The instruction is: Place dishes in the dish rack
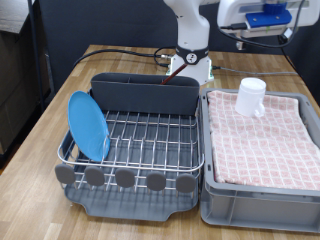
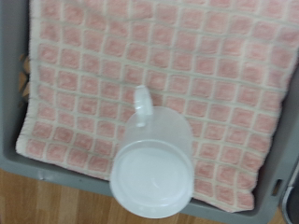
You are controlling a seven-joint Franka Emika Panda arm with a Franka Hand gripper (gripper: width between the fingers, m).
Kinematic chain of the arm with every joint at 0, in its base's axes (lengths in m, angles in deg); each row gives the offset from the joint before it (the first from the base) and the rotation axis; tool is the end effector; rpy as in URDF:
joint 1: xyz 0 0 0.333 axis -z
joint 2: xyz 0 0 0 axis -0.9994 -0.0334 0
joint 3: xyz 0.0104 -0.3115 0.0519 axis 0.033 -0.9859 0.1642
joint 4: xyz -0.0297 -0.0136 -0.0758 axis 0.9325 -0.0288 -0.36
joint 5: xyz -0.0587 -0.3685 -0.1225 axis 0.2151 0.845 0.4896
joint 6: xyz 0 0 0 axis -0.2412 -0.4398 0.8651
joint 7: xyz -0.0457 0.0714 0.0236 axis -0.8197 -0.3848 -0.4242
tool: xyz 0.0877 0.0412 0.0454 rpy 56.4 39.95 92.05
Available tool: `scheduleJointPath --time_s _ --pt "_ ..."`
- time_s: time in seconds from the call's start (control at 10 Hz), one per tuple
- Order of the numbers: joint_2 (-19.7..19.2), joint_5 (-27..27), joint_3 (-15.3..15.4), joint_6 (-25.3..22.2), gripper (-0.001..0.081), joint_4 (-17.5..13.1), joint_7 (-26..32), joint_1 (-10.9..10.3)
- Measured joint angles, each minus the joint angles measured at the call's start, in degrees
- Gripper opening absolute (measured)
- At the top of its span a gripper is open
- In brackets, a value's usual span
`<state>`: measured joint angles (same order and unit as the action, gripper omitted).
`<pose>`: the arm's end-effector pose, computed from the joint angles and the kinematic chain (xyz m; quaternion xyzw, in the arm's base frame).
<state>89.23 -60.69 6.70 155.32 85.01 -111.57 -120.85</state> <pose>0.4609 0.1506 0.4295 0.9588 -0.2730 -0.0781 0.0075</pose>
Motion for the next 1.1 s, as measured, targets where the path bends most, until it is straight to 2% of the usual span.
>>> scheduleJointPath --time_s 0.2,0.5,0.8,1.1 --pt "-1.46 -0.17 1.54 0.53 0.0803 0.36 -1.09 -1.13" --pt "-1.49 -0.09 1.43 -0.88 0.0803 0.21 -1.36 -1.11" --pt "-1.96 0.07 2.23 -2.35 0.0803 -0.01 -4.5 -1.13" --pt "-4.7 0.17 2.75 -4.13 0.0803 -0.09 -6.1 -1.14"
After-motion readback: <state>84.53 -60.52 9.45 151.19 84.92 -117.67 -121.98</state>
